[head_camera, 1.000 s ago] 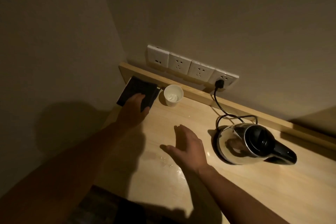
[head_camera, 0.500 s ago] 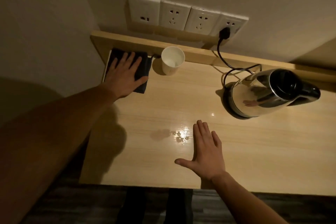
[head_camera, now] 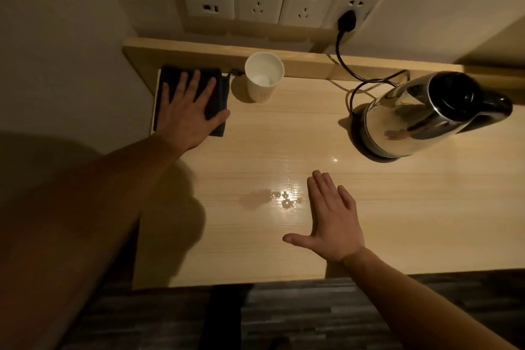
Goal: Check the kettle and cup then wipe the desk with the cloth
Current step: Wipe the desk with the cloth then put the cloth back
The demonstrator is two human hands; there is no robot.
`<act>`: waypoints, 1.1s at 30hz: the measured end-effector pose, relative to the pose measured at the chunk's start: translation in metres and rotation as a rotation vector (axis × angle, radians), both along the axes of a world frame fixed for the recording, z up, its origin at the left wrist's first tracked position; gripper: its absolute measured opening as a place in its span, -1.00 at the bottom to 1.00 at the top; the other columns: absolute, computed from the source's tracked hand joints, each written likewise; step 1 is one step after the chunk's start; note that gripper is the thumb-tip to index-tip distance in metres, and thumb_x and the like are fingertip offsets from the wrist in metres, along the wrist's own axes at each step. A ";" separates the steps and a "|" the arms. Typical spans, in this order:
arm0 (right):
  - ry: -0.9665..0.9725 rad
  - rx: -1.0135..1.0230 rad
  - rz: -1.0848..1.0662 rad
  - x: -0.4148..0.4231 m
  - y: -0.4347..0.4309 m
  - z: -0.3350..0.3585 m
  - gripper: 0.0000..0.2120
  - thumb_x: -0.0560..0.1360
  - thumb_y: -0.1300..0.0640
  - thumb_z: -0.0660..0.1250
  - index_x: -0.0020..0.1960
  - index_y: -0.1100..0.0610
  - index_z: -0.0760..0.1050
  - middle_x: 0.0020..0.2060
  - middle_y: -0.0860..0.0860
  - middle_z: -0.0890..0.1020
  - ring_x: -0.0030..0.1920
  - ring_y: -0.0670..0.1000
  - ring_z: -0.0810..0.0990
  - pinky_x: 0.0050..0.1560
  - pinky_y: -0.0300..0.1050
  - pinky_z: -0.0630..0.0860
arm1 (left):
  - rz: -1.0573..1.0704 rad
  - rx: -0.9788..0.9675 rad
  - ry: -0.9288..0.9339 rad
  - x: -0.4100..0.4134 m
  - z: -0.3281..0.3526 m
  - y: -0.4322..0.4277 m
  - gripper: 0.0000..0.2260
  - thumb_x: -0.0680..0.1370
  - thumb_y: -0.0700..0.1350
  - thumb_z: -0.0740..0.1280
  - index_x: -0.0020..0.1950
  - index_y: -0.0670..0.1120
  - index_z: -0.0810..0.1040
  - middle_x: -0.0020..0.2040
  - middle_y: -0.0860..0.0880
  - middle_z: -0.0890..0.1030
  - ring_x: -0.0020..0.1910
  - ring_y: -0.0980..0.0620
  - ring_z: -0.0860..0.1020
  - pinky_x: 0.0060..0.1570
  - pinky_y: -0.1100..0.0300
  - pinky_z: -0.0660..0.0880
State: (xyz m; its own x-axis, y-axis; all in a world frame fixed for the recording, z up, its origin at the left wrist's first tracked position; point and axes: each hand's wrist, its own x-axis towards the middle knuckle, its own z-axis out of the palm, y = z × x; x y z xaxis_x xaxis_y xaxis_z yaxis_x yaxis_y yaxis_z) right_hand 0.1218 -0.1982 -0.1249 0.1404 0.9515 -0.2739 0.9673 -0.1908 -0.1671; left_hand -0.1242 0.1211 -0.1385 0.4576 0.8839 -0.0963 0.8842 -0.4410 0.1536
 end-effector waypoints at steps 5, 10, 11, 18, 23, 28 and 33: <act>-0.003 0.036 0.004 -0.001 -0.002 -0.002 0.26 0.33 -0.74 0.09 0.71 0.13 -0.03 0.71 0.03 -0.06 0.69 -0.01 -0.17 0.63 0.19 -0.02 | 0.032 0.014 0.004 -0.003 -0.003 -0.024 -0.18 0.53 0.57 -0.18 0.69 0.18 -0.04 0.73 -0.05 0.00 0.69 -0.13 -0.07 0.61 -0.28 -0.13; -0.018 0.063 0.006 -0.002 -0.004 -0.001 0.26 0.33 -0.74 0.07 0.71 0.11 -0.05 0.71 0.01 -0.07 0.69 -0.02 -0.19 0.64 0.17 -0.05 | 0.074 0.007 0.015 -0.016 -0.005 -0.070 -0.18 0.52 0.56 -0.19 0.69 0.17 -0.03 0.73 -0.07 0.01 0.69 -0.14 -0.06 0.61 -0.29 -0.11; -0.023 0.069 0.007 -0.002 -0.005 -0.001 0.26 0.33 -0.74 0.06 0.71 0.11 -0.05 0.71 0.01 -0.07 0.69 -0.02 -0.19 0.65 0.16 -0.05 | 0.080 0.006 0.017 -0.019 -0.005 -0.081 -0.18 0.52 0.56 -0.20 0.69 0.17 -0.03 0.73 -0.07 0.01 0.69 -0.13 -0.06 0.62 -0.29 -0.11; -0.032 0.096 0.020 -0.004 -0.008 -0.002 0.24 0.34 -0.75 0.01 0.71 0.07 -0.09 0.71 0.00 -0.08 0.69 -0.03 -0.20 0.64 0.13 -0.12 | 0.115 -0.003 0.014 -0.043 -0.006 -0.163 -0.18 0.52 0.56 -0.18 0.69 0.17 -0.05 0.73 -0.05 -0.03 0.69 -0.09 -0.11 0.62 -0.26 -0.13; -0.035 0.136 0.022 -0.004 -0.010 -0.003 0.24 0.33 -0.75 -0.01 0.71 0.07 -0.08 0.71 -0.01 -0.06 0.69 -0.03 -0.17 0.62 0.09 -0.15 | 0.136 0.015 0.008 -0.060 -0.010 -0.222 -0.18 0.53 0.56 -0.17 0.70 0.18 -0.06 0.73 -0.04 -0.06 0.69 -0.07 -0.14 0.62 -0.25 -0.15; -0.024 0.153 0.027 -0.004 -0.013 -0.005 0.24 0.33 -0.75 0.00 0.71 0.08 -0.08 0.71 -0.01 -0.05 0.69 -0.03 -0.15 0.62 0.10 -0.14 | 0.151 -0.008 0.014 -0.072 -0.012 -0.269 -0.13 0.48 0.61 -0.18 0.69 0.18 -0.10 0.73 -0.06 -0.11 0.69 -0.09 -0.17 0.62 -0.26 -0.17; -0.023 0.168 0.032 -0.003 -0.013 -0.008 0.23 0.34 -0.75 0.02 0.71 0.07 -0.08 0.71 -0.01 -0.05 0.69 -0.02 -0.14 0.62 0.11 -0.12 | 0.159 -0.009 0.005 -0.078 -0.013 -0.303 0.00 0.42 0.68 -0.11 0.71 0.12 -0.07 0.72 -0.10 -0.12 0.69 -0.13 -0.16 0.63 -0.23 -0.17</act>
State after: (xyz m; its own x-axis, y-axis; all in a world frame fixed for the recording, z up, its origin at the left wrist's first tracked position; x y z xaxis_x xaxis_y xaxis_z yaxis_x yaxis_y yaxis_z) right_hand 0.1192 -0.2114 -0.1330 0.1131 0.9878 -0.1075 0.9764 -0.1305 -0.1722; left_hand -0.2025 -0.1815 -0.1520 0.3117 0.9442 -0.1068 0.9435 -0.2942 0.1522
